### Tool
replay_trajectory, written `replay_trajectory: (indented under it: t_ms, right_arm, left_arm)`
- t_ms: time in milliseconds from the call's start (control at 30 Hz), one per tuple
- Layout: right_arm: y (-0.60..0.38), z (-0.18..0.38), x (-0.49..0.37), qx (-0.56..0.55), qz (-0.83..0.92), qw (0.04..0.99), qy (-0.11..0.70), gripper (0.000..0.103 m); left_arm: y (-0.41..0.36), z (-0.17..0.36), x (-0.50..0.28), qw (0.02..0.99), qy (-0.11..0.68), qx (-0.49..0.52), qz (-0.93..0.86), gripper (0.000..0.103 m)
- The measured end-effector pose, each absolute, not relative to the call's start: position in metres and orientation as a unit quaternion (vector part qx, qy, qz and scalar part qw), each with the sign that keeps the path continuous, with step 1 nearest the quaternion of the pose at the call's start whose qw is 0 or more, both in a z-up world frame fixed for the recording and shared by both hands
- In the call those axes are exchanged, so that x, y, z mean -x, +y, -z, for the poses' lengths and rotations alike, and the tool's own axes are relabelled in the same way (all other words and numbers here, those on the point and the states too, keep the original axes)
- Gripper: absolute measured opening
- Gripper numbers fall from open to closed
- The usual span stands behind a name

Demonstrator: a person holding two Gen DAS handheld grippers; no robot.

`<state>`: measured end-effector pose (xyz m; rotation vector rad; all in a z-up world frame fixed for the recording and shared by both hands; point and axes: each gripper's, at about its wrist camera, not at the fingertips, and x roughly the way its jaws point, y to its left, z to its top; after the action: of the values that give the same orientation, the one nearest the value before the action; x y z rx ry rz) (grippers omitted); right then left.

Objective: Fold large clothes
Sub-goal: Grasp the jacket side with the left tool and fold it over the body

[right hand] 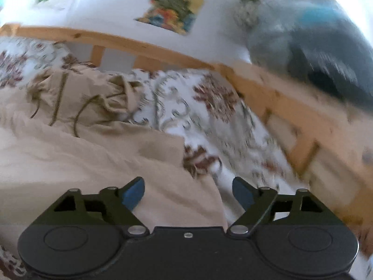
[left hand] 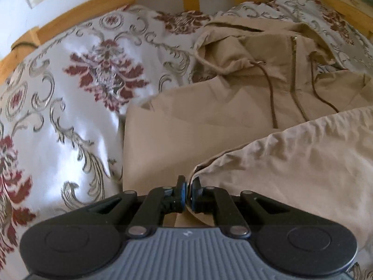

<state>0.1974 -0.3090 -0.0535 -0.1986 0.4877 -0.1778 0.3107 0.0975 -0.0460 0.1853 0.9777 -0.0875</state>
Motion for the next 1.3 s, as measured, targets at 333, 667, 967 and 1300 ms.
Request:
replay_trajectory:
  t_ms: [333,667,967,1300]
  right_arm:
    - [-0.338,0.078,-0.206,-0.037,0.100,0.952,0.286,0.025]
    - [-0.337,0.081,-0.214,-0.026,0.105,0.955,0.275,0.021]
    - [-0.334,0.080,-0.213,-0.018,0.106,0.955,0.277,0.023]
    - [-0.332,0.078,-0.208,0.000,0.123,0.955,0.268,0.022]
  left_arm:
    - [0.124,0.022,-0.290,0.891,0.450,-0.016,0.065,0.079]
    - [0.168,-0.016,-0.191,0.936,0.334,0.072,0.091,0.102]
    - [0.124,0.030,-0.158,0.927,0.359,-0.077,0.075,0.073]
    - [0.157,0.023,-0.168,0.939,0.338,0.052,-0.032,0.000]
